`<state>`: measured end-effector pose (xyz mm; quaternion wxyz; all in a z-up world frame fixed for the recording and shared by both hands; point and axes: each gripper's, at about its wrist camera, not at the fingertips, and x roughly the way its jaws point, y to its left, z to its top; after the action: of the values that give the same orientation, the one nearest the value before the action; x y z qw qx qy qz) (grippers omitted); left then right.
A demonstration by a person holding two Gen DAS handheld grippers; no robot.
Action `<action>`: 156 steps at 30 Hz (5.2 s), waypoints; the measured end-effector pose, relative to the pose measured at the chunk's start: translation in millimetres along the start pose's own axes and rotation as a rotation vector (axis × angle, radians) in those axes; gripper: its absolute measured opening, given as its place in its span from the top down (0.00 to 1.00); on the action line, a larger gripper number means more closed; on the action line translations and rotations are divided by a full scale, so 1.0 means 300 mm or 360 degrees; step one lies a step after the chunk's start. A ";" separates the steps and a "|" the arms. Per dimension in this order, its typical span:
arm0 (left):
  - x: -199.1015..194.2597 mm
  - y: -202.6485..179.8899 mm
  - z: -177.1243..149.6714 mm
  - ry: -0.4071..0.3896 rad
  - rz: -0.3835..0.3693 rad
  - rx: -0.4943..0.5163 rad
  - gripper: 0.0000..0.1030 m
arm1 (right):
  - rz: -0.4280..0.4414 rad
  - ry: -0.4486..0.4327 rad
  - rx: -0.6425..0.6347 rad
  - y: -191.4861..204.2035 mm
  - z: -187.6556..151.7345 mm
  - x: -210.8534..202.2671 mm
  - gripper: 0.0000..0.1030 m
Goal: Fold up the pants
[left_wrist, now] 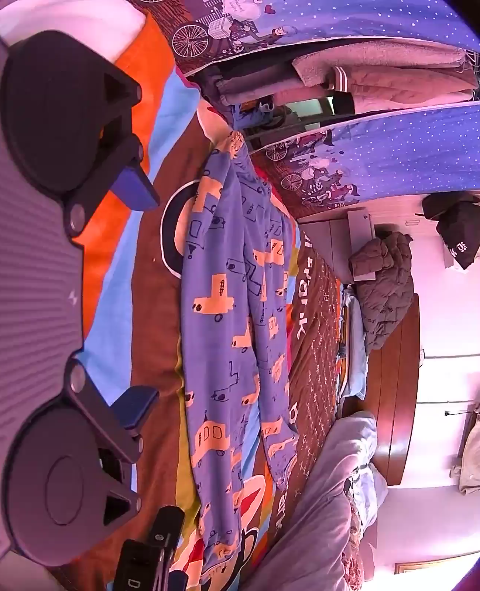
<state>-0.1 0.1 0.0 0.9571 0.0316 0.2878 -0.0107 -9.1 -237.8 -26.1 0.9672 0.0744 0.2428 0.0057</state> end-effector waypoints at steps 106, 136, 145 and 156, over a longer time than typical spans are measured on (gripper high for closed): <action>0.154 0.112 0.253 0.0059 0.0034 0.0072 0.00 | 0.0144 0.0172 -0.0113 -0.125 0.218 0.044 0.00; 1.331 0.142 0.675 0.0547 -0.0373 0.0817 0.40 | 0.0545 0.0961 -0.0934 -0.080 0.803 1.594 0.36; 1.229 0.056 0.677 0.0432 -0.0127 0.0969 1.00 | 0.0544 0.0902 -0.1014 -0.026 0.781 1.561 0.99; 1.278 0.210 0.770 0.0419 0.0035 0.0709 0.71 | 0.0413 0.0597 -0.0934 0.129 0.826 1.620 0.91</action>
<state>449.3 46.7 -15.9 0.8809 0.2458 0.4002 -0.0593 537.1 -211.5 -32.4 0.8772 -0.1783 0.3925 0.2114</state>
